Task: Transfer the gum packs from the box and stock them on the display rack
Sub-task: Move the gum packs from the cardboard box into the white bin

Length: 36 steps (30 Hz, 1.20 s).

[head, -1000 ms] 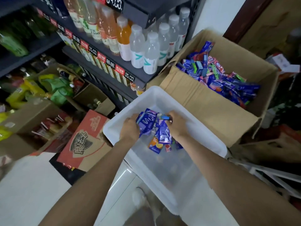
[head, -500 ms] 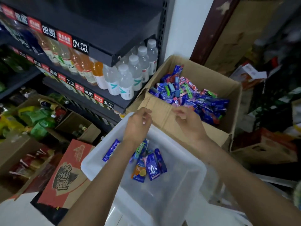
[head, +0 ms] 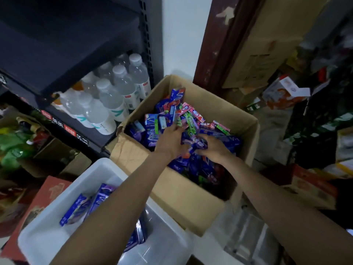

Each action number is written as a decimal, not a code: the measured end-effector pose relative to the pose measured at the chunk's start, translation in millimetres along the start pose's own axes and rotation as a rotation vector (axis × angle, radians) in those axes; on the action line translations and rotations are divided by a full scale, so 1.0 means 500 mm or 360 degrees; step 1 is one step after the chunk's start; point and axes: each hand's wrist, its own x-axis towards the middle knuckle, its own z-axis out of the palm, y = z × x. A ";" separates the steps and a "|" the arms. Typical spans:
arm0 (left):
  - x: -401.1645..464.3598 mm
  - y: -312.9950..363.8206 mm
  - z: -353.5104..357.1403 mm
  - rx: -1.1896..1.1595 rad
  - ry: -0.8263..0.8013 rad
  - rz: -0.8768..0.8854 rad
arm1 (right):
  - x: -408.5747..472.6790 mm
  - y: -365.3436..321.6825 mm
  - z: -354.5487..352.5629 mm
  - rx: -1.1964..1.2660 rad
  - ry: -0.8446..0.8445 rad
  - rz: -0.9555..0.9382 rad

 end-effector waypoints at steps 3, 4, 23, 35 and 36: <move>0.012 0.003 0.018 0.0161 -0.0182 -0.0192 | 0.022 0.017 0.009 -0.0018 0.0004 -0.0021; 0.014 0.005 0.021 0.0201 -0.0241 -0.0249 | 0.027 0.021 0.009 -0.0025 0.0026 -0.0016; -0.031 -0.039 -0.025 -0.1264 0.0722 -0.0682 | 0.042 -0.046 -0.019 0.0772 0.0273 -0.0016; -0.023 -0.124 -0.072 -0.1452 0.0868 -0.0871 | 0.161 -0.174 0.039 0.0509 0.0203 -0.0003; -0.027 -0.126 -0.073 -0.1490 0.0890 -0.0872 | 0.167 -0.173 0.041 0.0537 0.0205 0.0016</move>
